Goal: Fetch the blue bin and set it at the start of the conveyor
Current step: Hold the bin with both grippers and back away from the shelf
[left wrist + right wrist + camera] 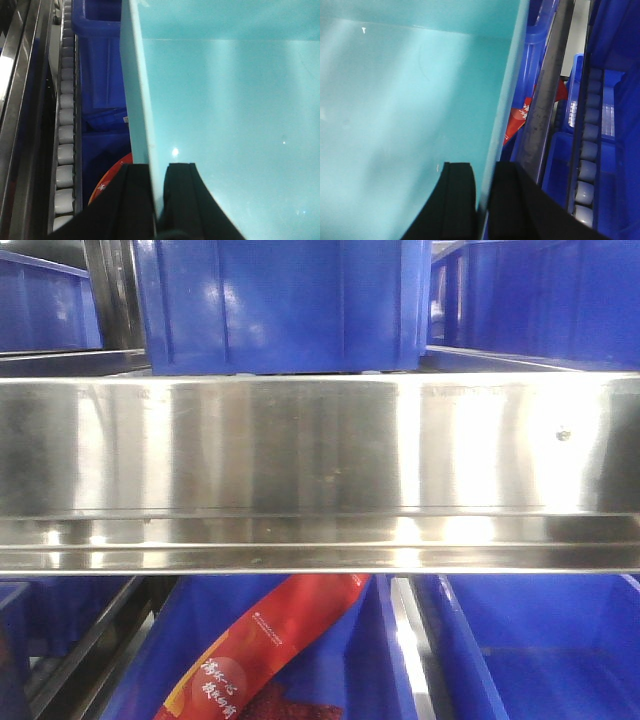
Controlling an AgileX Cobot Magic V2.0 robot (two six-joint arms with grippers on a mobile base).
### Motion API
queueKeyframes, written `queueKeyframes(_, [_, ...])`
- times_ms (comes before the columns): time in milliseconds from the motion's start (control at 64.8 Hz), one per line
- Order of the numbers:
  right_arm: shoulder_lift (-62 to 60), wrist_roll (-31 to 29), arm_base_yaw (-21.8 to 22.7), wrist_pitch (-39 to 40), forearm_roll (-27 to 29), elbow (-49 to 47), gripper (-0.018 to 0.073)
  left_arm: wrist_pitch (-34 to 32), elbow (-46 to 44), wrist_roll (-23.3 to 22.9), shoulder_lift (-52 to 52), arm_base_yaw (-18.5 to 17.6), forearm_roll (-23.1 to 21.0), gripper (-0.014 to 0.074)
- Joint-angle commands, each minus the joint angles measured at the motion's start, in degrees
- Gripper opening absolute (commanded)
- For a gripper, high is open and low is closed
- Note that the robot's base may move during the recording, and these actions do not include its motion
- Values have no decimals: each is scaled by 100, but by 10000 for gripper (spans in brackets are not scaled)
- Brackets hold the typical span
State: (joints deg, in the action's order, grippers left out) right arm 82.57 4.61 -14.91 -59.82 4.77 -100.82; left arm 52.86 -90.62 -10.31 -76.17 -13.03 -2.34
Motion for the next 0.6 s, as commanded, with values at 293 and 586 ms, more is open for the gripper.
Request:
queueKeyframes(293, [-99, -145, 52, 239, -284, -46, -152, -196, -53, 68, 82, 31, 274, -111])
queueKeyframes(586, [-99, -145, 52, 375, -284, -46, -152, -250, -53, 68, 82, 31, 285, -111])
